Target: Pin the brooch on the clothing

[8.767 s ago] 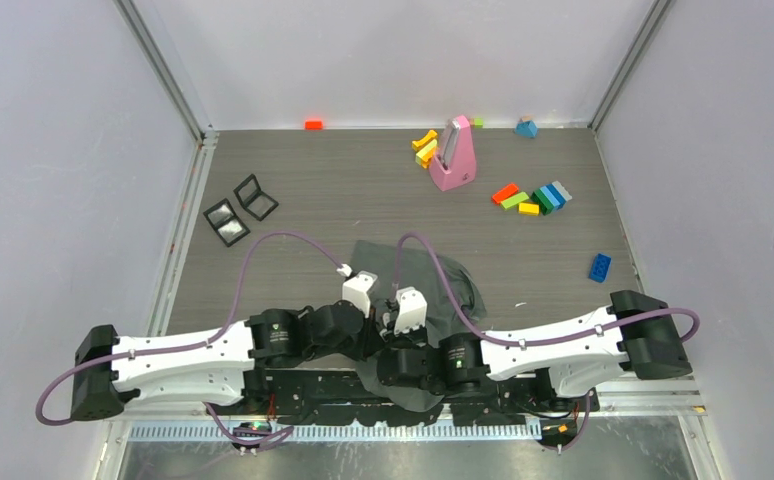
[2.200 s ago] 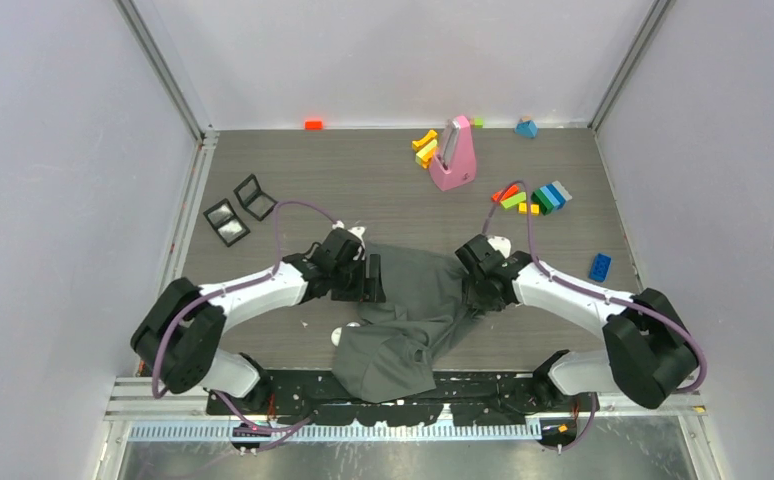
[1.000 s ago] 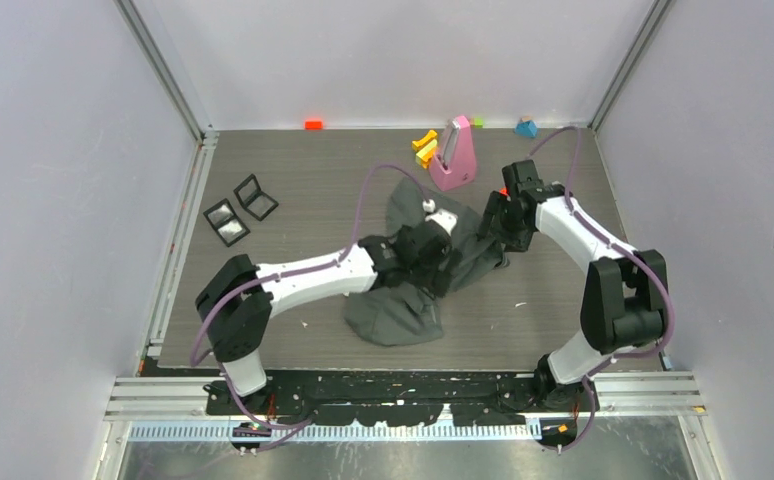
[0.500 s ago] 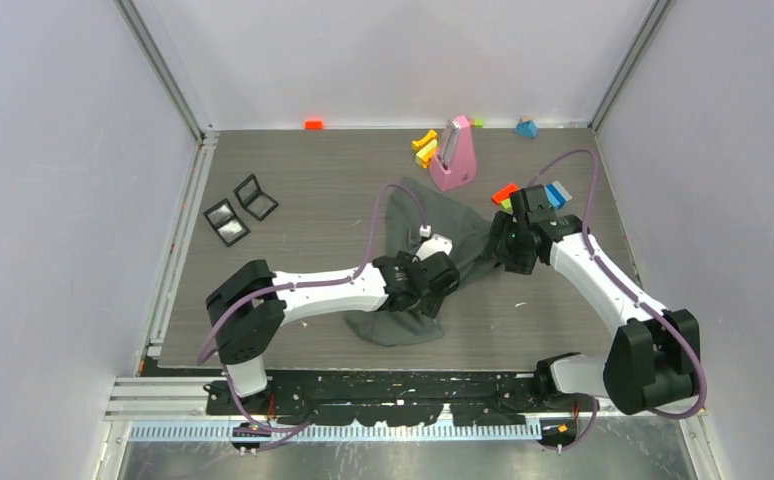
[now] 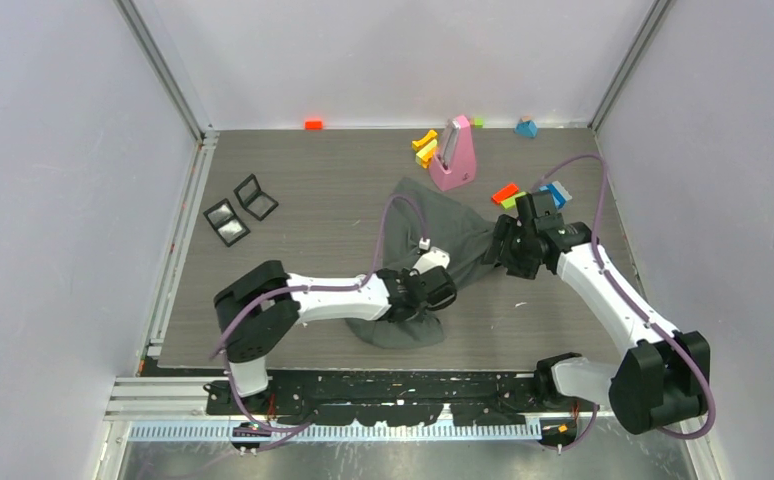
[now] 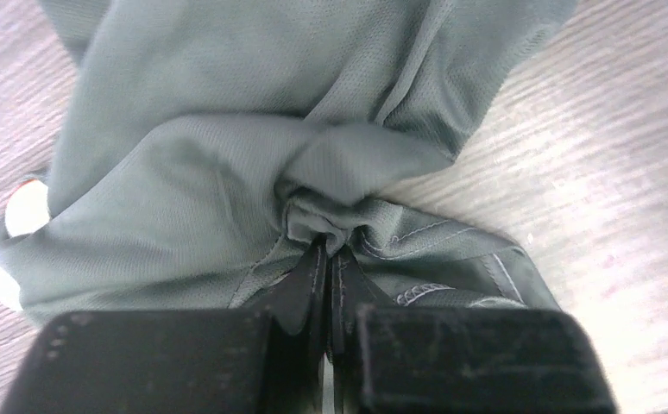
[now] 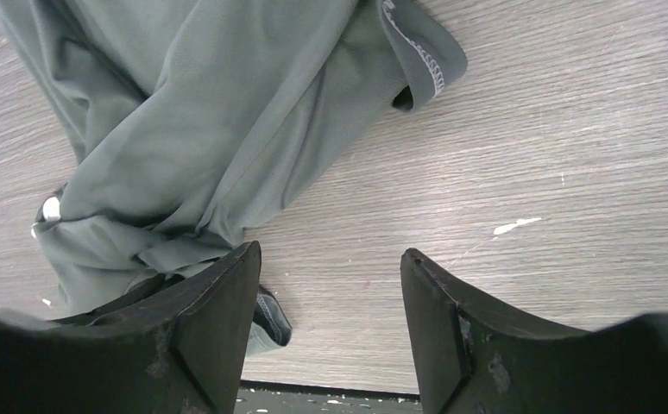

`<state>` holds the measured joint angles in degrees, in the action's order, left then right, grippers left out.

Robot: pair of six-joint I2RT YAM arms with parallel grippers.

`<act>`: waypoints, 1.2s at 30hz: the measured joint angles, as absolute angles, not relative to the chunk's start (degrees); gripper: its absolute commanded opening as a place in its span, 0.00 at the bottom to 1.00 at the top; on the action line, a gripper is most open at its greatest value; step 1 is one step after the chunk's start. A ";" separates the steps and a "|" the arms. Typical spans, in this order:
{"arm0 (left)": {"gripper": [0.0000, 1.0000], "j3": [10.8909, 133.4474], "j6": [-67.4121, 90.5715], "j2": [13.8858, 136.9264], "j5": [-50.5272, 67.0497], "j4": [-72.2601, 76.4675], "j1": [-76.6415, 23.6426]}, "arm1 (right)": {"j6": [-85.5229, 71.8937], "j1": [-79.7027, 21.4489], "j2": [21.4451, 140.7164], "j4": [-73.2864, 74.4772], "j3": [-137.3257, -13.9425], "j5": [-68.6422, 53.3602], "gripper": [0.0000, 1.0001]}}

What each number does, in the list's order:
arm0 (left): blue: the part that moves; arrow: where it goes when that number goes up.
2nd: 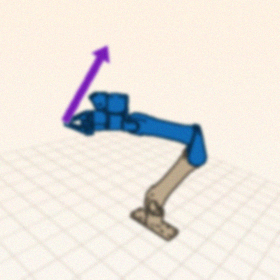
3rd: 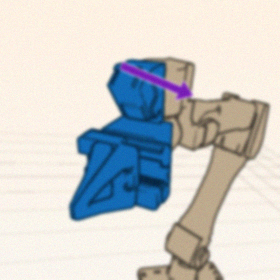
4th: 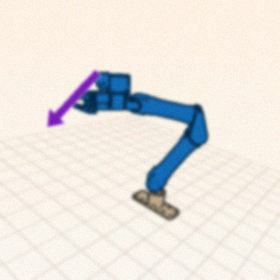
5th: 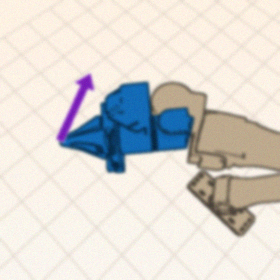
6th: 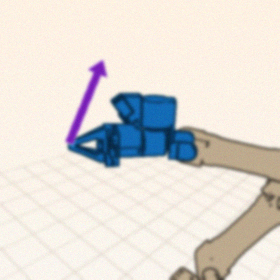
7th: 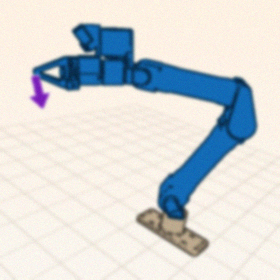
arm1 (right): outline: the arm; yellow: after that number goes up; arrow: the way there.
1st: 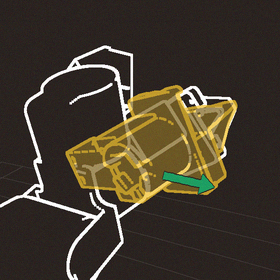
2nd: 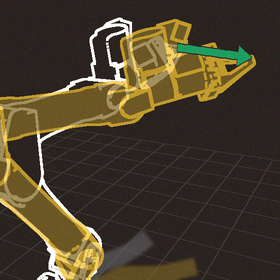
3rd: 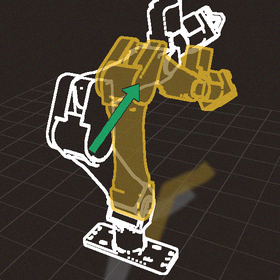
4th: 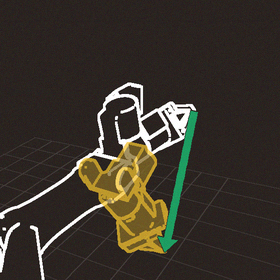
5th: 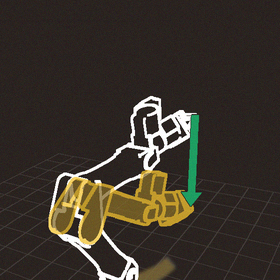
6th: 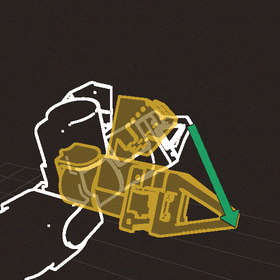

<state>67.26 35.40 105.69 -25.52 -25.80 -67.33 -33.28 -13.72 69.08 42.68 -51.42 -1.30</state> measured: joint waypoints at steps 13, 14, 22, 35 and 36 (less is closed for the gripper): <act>0.00 69.54 30.55 75.79 -7.70 -25.78 -50.02 | -32.36 -19.18 57.21 36.60 -46.48 -17.58 0.80; 0.00 70.02 30.13 74.81 -5.52 -26.15 -49.32 | -32.67 -20.80 56.03 35.05 -45.82 -19.29 0.82; 0.00 70.26 28.27 74.37 4.29 -30.41 -48.64 | -34.28 -31.73 49.23 22.85 -43.09 -25.02 0.84; 0.00 70.28 28.01 74.37 7.29 -30.89 -48.45 | -36.38 -38.61 55.40 16.75 -41.91 -23.14 0.72; 0.00 70.35 28.01 74.39 7.46 -30.89 -48.45 | -36.42 -38.85 55.42 16.21 -41.76 -22.87 0.67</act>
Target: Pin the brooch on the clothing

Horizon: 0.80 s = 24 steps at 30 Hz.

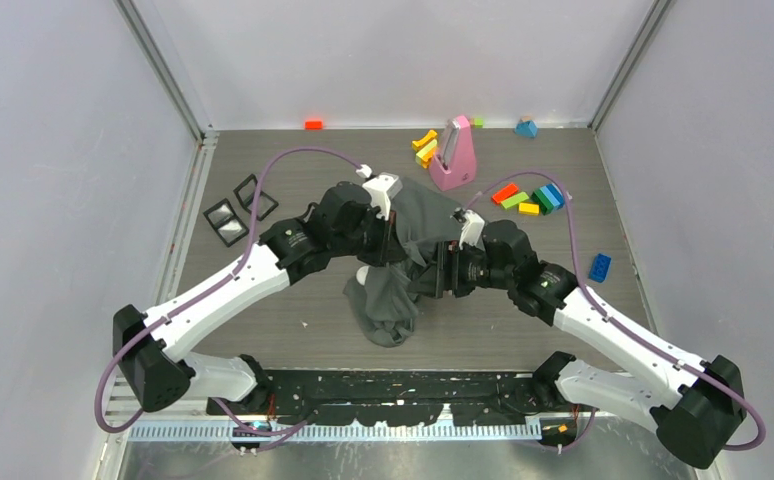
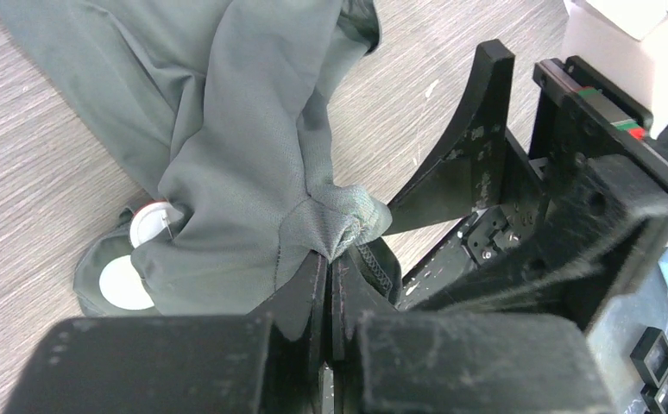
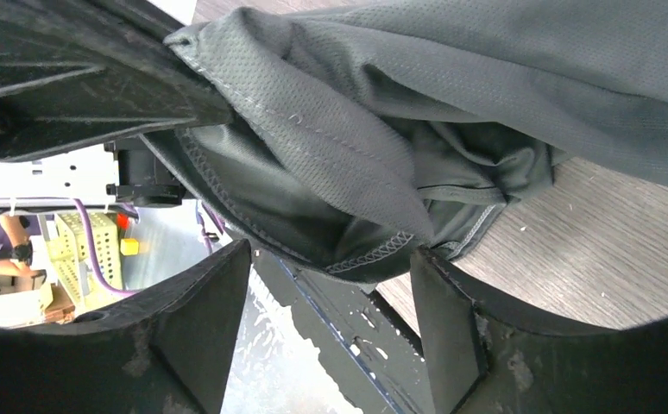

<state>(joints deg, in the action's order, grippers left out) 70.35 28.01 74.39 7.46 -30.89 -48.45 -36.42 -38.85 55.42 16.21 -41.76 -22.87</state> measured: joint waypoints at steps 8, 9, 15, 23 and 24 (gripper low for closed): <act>0.00 73.65 28.08 77.47 7.81 -29.45 -48.34 | -37.30 -38.94 56.07 16.82 -41.52 -14.68 0.01; 0.00 74.13 28.12 78.39 7.92 -28.93 -48.34 | -37.36 -38.94 55.86 17.78 -41.65 -12.56 0.01; 0.65 75.66 28.49 85.86 10.20 -24.97 -48.38 | -37.19 -34.48 52.14 29.87 -45.76 7.22 0.00; 0.98 70.72 29.58 85.03 6.09 -25.15 -48.62 | -34.72 -9.76 46.94 37.36 -46.09 19.49 0.00; 0.98 68.88 29.89 83.33 4.86 -25.21 -48.62 | -34.52 -8.05 47.27 37.45 -45.69 19.64 0.01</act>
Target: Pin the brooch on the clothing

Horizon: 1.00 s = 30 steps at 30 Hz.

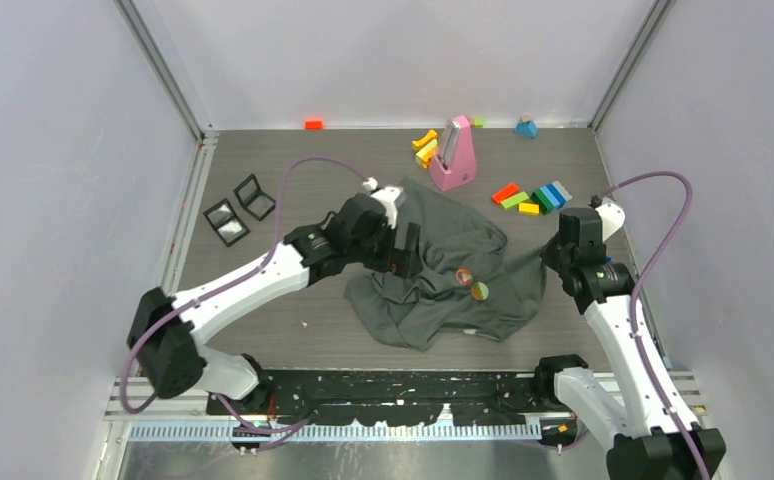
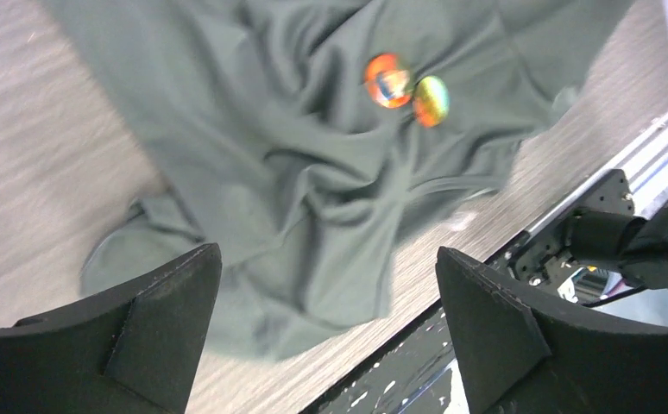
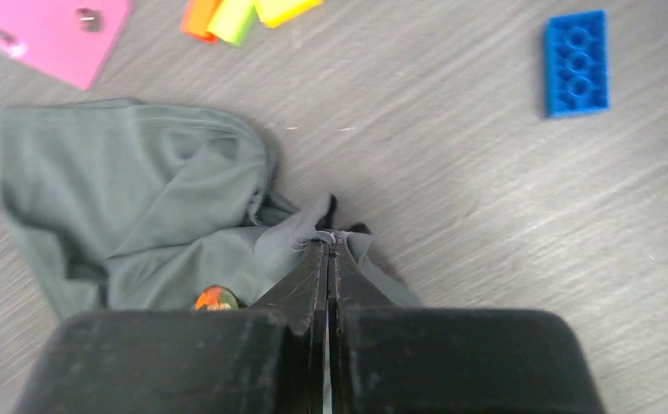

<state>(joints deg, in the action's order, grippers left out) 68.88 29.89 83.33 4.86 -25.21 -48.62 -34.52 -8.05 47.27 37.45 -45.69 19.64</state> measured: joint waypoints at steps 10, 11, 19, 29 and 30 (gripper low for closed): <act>0.96 42.65 42.57 68.10 -0.99 -26.59 -48.69 | -34.22 -2.66 56.25 39.83 -44.36 14.79 0.91; 0.96 40.12 44.27 67.33 -0.93 -26.48 -48.80 | -34.20 -2.66 56.12 40.99 -44.53 14.41 0.91; 0.86 31.53 54.54 64.69 -0.38 -21.74 -51.22 | -39.53 -2.61 55.64 48.75 -44.88 5.48 0.93; 0.63 31.53 60.34 71.44 -1.02 -14.68 -57.78 | -46.37 -2.61 53.67 48.45 -40.18 -2.66 0.83; 0.61 31.53 60.95 72.60 -1.08 -13.85 -58.28 | -46.54 -2.61 53.67 48.31 -40.10 -3.05 0.82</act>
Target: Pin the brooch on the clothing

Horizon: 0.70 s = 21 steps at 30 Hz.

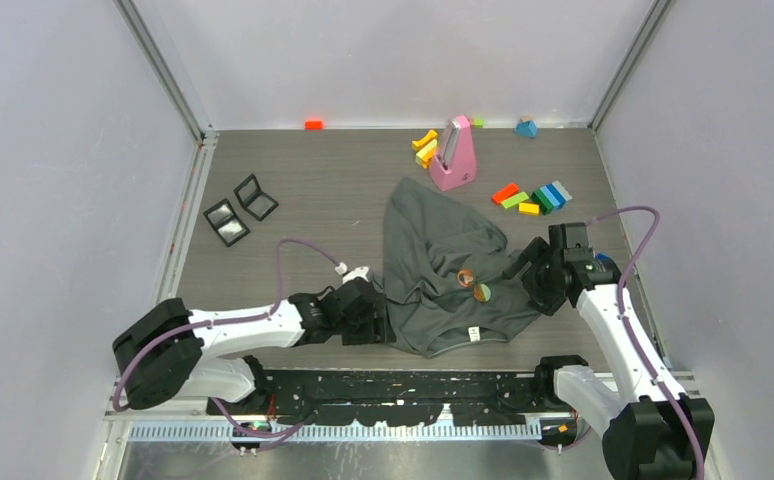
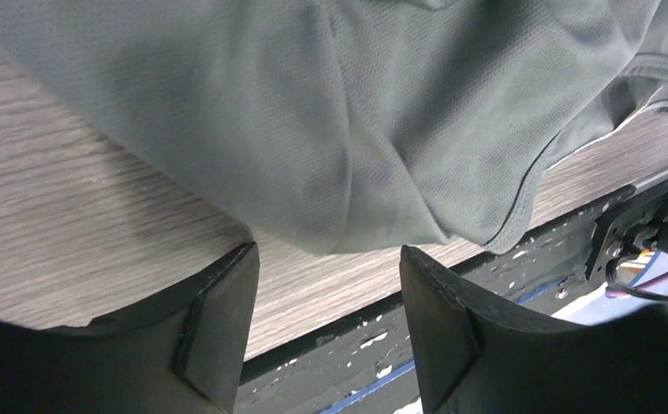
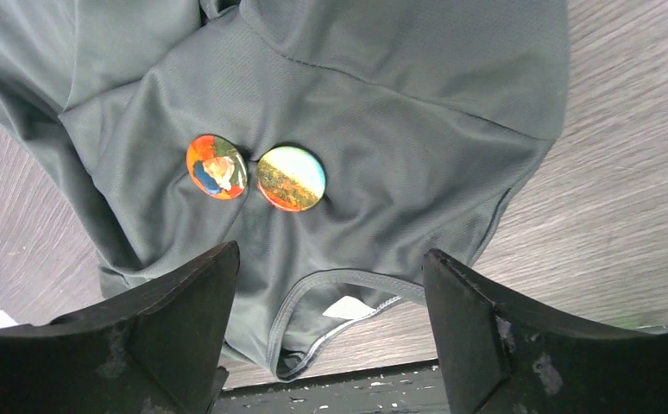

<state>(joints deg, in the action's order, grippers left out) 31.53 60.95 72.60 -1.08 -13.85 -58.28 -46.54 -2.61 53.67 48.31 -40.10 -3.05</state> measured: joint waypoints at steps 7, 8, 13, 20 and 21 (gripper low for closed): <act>0.27 31.92 63.02 76.34 -3.90 -8.45 -58.98 | -46.92 -2.61 53.95 45.41 -38.41 -7.73 0.82; 0.20 31.92 63.02 76.82 -4.71 -7.77 -58.98 | -46.92 -2.61 53.95 45.04 -38.13 -8.45 0.82; 0.00 30.41 64.25 77.67 -6.68 -4.91 -58.15 | -46.92 -3.70 54.04 44.05 -37.47 -10.22 0.83; 0.00 27.88 61.10 70.37 -9.21 -9.19 -50.52 | -49.12 -11.70 55.70 43.31 -36.07 -7.81 0.80; 0.00 27.66 60.47 68.79 -9.47 -10.11 -49.21 | -50.24 -14.06 56.07 43.24 -35.66 -6.55 0.79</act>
<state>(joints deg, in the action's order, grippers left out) 27.66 60.47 68.79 -9.47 -10.11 -49.21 -50.24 -14.06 56.07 43.24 -35.66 -6.55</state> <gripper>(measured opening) 0.014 0.826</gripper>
